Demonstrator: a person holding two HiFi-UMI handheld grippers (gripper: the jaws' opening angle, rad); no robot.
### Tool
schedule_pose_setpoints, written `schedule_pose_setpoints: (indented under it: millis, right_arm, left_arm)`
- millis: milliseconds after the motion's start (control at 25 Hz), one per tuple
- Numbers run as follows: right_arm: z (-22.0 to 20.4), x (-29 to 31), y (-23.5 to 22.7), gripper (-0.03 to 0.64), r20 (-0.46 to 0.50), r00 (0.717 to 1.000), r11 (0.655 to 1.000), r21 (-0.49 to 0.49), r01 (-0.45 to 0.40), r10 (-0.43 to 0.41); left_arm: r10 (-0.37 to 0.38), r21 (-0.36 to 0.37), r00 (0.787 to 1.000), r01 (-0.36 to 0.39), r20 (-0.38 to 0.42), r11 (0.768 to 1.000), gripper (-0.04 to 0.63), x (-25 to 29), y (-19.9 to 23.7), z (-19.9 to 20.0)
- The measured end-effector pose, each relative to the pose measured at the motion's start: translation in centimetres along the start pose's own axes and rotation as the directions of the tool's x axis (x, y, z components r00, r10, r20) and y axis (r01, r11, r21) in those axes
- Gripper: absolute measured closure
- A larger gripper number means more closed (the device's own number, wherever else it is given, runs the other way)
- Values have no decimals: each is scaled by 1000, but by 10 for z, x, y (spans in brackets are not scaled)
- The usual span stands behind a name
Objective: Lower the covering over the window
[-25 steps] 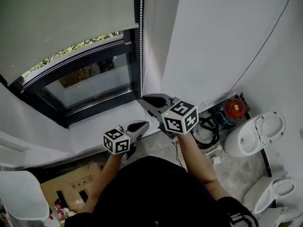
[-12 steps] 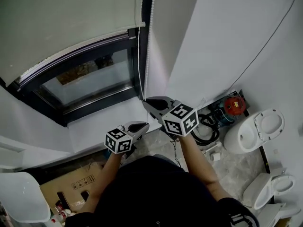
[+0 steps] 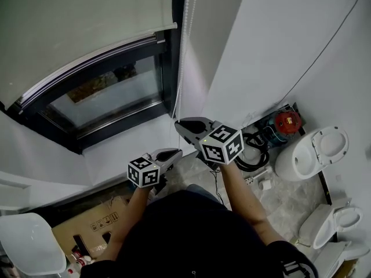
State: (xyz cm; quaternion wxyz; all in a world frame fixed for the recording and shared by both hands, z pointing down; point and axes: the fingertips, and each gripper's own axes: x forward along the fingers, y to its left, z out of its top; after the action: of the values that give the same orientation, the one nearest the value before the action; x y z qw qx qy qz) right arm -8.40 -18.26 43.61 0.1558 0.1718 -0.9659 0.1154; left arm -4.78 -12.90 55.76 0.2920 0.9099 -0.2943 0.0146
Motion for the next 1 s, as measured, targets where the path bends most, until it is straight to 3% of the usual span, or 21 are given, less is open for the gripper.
schedule_pose_setpoints:
  millis: [160,320,440,560,680,880,1000]
  right_arm:
    - [-31,4,-2,603,-71,997,1000,9,20,-19]
    - [-34,4,1,603,-53,999,999,44,8,-6]
    - [-34,8,1,603,-63,998,999,32,-1,3]
    - [-35,7,1,604,-53,999,999,42,-2,4]
    - [-35,6,2,603,-49,999,999,42,-2,4]
    - [-37,4,3,603,-45,999,999,44,-4,6]
    - [-37,3,4,603,-42,999,999,40,-7,9]
  left_arm:
    - [46,26,993,-43,-107,999,583,-2,9,-29]
    - [75,22,995,-73,-69,997,570,-6,12,-23]
    - [78,22,996,-79,44,997,445,-18,9,14]
    - [71,68,982,-84,174,994,445,-36,-3,65]
    - [43,160,967,-85,251,983,445,-48,-19,114]
    - [-36,304,951,-62,306,950,445,-52,-53,181]
    - [-79,353,946,-40,315,935,445,-49,-69,209]
